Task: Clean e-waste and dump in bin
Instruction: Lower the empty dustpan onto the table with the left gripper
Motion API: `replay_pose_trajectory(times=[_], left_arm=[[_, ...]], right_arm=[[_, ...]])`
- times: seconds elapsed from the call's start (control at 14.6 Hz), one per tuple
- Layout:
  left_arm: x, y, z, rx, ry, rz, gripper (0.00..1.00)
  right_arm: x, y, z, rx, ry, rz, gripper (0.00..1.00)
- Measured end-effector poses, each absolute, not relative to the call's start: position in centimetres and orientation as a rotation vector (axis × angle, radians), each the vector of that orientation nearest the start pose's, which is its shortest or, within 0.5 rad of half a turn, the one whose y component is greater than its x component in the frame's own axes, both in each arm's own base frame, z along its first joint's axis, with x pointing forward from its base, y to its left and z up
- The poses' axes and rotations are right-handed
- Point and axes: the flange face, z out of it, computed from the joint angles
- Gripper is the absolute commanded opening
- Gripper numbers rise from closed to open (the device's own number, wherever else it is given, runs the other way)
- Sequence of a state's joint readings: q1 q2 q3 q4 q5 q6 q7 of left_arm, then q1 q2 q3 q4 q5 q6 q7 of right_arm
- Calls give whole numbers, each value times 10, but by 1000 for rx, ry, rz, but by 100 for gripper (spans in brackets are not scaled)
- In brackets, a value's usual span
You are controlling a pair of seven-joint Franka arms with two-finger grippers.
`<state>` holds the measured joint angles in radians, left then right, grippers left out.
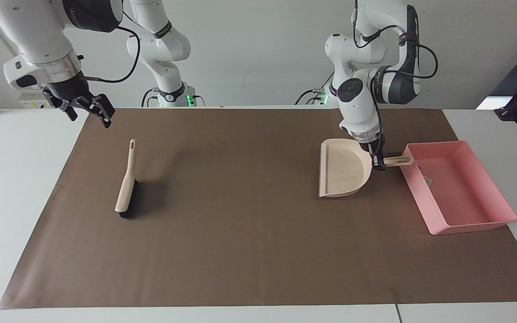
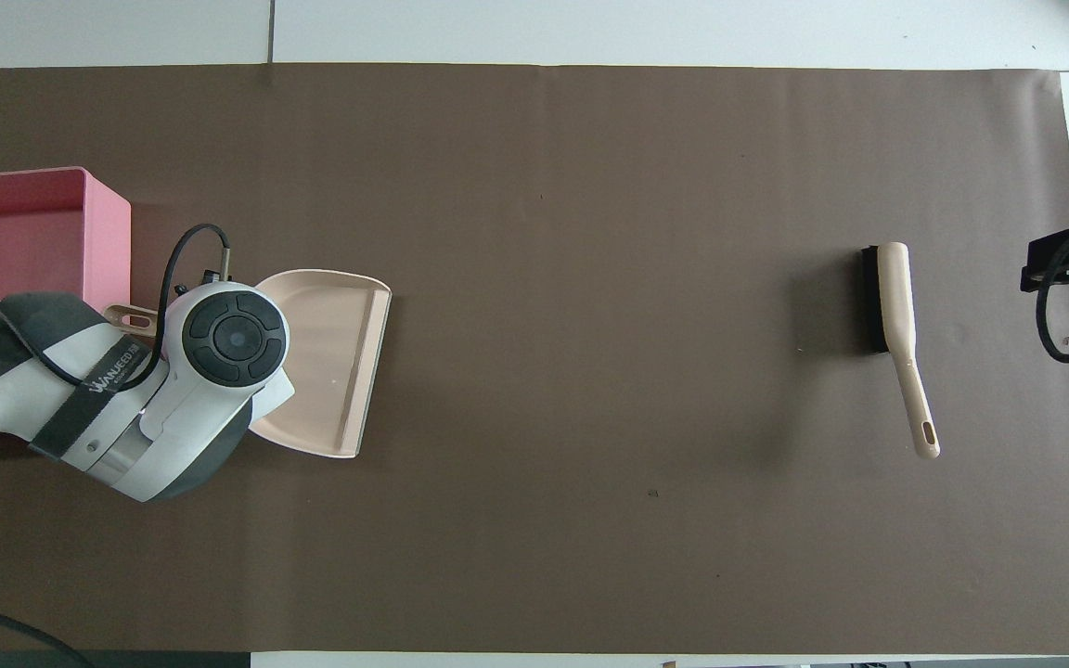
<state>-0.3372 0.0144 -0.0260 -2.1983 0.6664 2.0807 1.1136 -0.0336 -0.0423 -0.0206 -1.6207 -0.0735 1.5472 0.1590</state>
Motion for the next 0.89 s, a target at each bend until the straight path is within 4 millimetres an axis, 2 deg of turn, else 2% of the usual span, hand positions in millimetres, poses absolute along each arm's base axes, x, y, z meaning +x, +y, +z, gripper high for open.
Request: replay_pose_trajectory(times=[0.27,0.68,0.75,0.89], left_arm=[[498,-169,350,-1628,2095,429,0],[488,-174,334,-1679,2094,380,0],[488,-174,332,-1681,2094,378,5],[487,-175,331,-1682,2097,371,36]], right_arm=[[533,-28,622,-3189,299,108,99],[528,-21,645,-3143,281,97,99],[529,-21,644,-3143,276,99,99],[530,-20,643,-3144,260,103,99]])
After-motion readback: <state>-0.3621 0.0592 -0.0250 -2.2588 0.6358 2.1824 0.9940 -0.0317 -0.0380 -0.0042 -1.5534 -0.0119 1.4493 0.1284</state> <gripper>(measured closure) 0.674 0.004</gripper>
